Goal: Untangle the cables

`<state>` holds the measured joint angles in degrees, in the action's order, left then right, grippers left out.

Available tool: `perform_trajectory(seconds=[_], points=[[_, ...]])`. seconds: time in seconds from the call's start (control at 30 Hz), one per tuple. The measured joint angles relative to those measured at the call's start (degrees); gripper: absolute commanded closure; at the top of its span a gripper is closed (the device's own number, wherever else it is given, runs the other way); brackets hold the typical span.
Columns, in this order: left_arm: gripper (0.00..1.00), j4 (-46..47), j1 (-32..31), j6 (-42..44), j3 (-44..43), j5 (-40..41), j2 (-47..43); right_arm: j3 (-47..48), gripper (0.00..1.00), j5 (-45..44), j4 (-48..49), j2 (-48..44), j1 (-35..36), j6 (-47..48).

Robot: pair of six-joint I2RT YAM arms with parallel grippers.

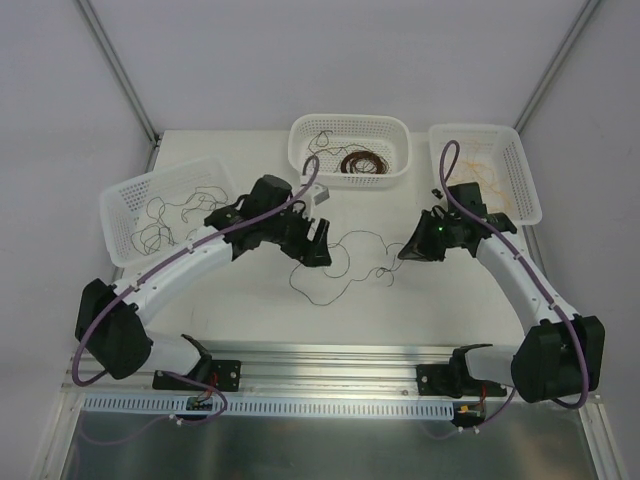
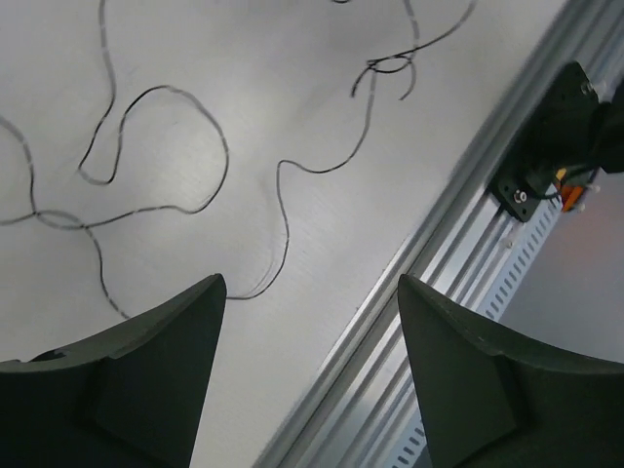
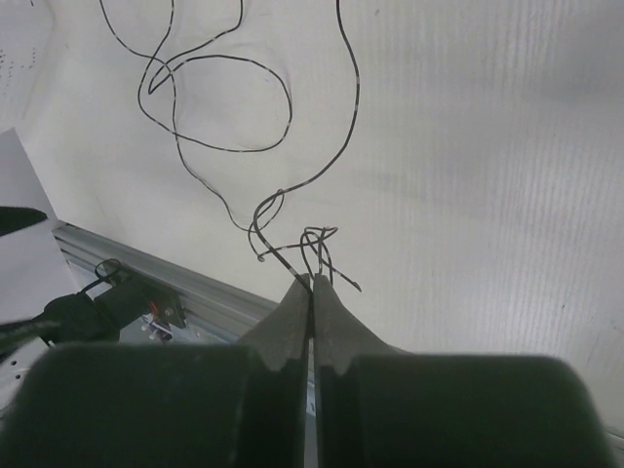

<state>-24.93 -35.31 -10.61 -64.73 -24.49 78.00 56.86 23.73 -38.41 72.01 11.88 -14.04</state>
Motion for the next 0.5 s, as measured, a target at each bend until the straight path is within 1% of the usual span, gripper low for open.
perform_trajectory(seconds=[0.1, 0.17, 0.23, 0.3, 0.33, 0.37, 0.5], points=[[0.29, 5.0, -5.4, 3.6, 0.0, -2.1, 0.9, 1.3, 0.99, 1.3, -0.5, 0.7, 0.5, 0.3], [0.30, 8.2, -7.7, 5.2, -0.2, -2.6, 2.7, 1.7, 0.99, 1.8, -0.8, 1.0, 0.8, 0.4], [0.32, 10.6, -9.9, 7.3, -1.2, -3.0, 6.6, 2.1, 0.99, 2.4, -1.0, 1.2, 1.0, 0.5], [0.35, 12.4, -11.3, 8.7, -2.6, -3.2, 11.1, 2.3, 0.99, 3.0, -1.3, 1.3, 1.3, 0.6], [0.37, 12.8, -11.7, 9.3, -3.2, -3.3, 12.7, 2.4, 0.99, 3.2, -1.4, 1.4, 1.4, 0.6], [0.41, 13.1, -12.2, 9.9, -3.8, -3.5, 14.7, 2.4, 0.99, 3.4, -1.4, 1.4, 1.4, 0.6], [0.54, 13.7, -13.1, 11.5, -6.6, -5.2, 20.4, 2.9, 0.99, 4.1, -1.8, 1.4, 1.6, 0.6]])
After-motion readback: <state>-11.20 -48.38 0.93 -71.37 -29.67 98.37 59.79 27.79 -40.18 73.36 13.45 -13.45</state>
